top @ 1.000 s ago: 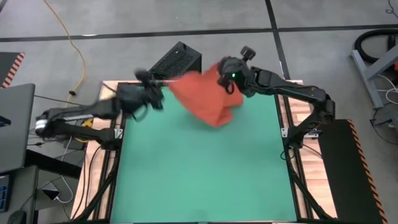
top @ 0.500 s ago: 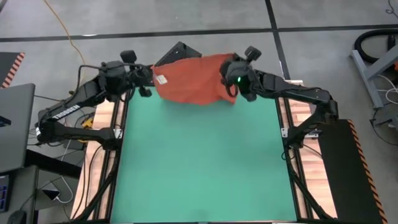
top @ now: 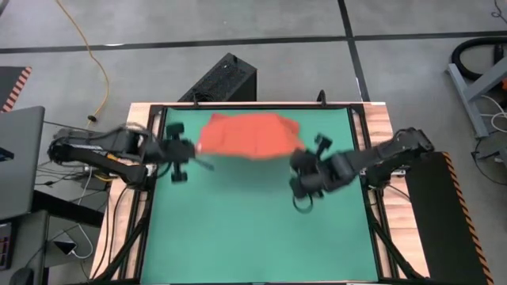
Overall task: Roll towel
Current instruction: Fold the orange towel
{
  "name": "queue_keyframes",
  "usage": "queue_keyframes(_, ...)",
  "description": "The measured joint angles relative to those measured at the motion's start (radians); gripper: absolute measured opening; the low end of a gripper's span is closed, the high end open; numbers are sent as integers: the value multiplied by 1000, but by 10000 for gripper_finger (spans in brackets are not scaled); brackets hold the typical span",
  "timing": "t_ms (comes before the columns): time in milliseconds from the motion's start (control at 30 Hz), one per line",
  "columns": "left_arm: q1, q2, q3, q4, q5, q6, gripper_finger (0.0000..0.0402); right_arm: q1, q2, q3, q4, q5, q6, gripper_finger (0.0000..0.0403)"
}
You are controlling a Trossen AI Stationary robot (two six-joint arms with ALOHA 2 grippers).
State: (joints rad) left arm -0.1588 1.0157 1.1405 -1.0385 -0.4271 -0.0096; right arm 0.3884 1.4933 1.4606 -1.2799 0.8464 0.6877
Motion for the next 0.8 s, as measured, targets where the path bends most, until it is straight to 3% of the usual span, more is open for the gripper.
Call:
queue_keyframes(167, -251, 28, -78, 13, 63, -308, 0, 199, 2, -83, 176, -141, 157, 0)
queue_keyframes(433, -557, 160, -96, 22, 70, -657, 0, 406, 0, -99, 306, -169, 250, 0)
queue_keyframes(600, -601, 217, -96, 13, 40, -687, 0, 409, 0, -99, 298, -205, 263, 1)
queue_keyframes(800, -533, 221, -96, -48, -158, -559, 0, 296, 0, -99, 200, -200, 164, 2)
